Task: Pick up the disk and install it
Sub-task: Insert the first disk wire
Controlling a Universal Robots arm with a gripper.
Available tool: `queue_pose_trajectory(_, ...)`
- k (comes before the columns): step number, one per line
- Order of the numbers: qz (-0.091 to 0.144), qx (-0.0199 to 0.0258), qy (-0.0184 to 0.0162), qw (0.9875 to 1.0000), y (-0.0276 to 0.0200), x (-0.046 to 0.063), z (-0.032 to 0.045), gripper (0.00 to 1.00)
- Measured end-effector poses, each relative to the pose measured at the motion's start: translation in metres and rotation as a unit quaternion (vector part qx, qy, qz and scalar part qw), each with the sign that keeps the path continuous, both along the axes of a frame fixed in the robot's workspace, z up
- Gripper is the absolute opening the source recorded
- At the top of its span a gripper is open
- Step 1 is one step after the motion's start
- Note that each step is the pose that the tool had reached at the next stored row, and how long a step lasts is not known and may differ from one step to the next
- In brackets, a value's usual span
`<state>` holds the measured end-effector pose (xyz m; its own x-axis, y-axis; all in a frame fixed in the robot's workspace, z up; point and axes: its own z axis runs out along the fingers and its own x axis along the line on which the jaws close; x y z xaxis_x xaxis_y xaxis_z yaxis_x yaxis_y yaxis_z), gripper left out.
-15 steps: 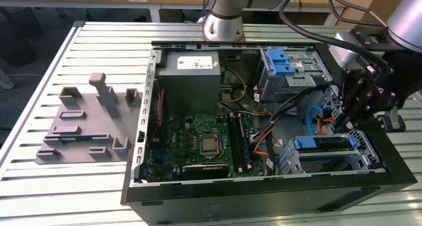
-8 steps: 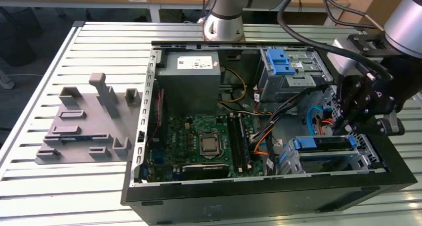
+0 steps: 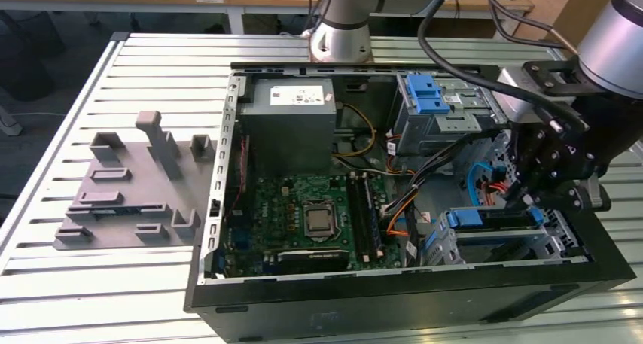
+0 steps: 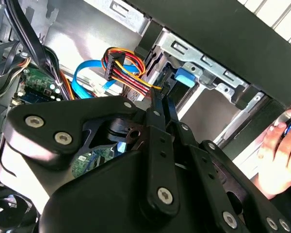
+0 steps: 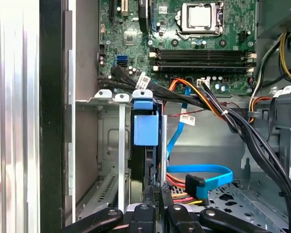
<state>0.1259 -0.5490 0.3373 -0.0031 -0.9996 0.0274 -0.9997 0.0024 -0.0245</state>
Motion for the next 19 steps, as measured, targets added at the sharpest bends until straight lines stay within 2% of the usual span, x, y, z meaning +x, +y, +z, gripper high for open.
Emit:
queue_pose_trajectory(4,-0.011,0.0,-0.0002,0.9999,0.0,-0.0016,-0.0007,0.16)
queue_pose_trajectory(19,-0.011,0.0002,-0.0002,0.9999,-0.0009,-0.0012,-0.0053,0.16)
